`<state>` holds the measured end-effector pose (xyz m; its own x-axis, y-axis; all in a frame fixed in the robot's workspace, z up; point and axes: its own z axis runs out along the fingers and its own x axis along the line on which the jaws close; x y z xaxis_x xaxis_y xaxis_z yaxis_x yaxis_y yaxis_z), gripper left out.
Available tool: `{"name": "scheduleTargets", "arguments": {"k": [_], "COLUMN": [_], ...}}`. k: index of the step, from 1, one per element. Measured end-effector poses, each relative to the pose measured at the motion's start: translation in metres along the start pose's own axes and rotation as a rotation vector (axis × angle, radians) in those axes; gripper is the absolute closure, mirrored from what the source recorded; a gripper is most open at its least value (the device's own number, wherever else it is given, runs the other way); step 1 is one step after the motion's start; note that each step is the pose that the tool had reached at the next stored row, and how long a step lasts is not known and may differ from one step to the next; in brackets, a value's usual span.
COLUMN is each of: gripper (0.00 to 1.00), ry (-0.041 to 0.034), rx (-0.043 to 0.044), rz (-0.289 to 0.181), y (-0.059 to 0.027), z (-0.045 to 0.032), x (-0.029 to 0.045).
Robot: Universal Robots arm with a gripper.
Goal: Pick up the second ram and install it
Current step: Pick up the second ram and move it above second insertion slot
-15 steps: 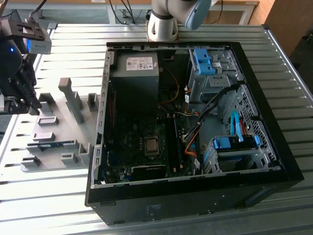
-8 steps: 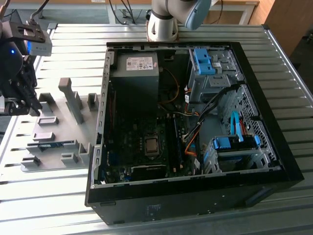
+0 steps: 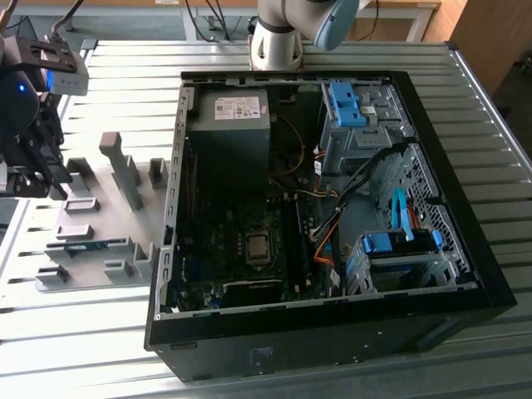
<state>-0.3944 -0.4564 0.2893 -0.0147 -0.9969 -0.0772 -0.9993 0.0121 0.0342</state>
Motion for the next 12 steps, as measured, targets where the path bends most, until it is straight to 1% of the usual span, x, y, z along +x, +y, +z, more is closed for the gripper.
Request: {"name": "scheduleTargets", "arguments": {"k": [7, 12], "gripper": [0.68, 0.68], "ry": [0.0001, 0.0], "rx": [0.0, 0.0002], "rz": [0.0, 0.0], "y": [-0.0001, -0.0002], "z": [0.0038, 0.0045], "x": [0.0003, 0.0004]}}
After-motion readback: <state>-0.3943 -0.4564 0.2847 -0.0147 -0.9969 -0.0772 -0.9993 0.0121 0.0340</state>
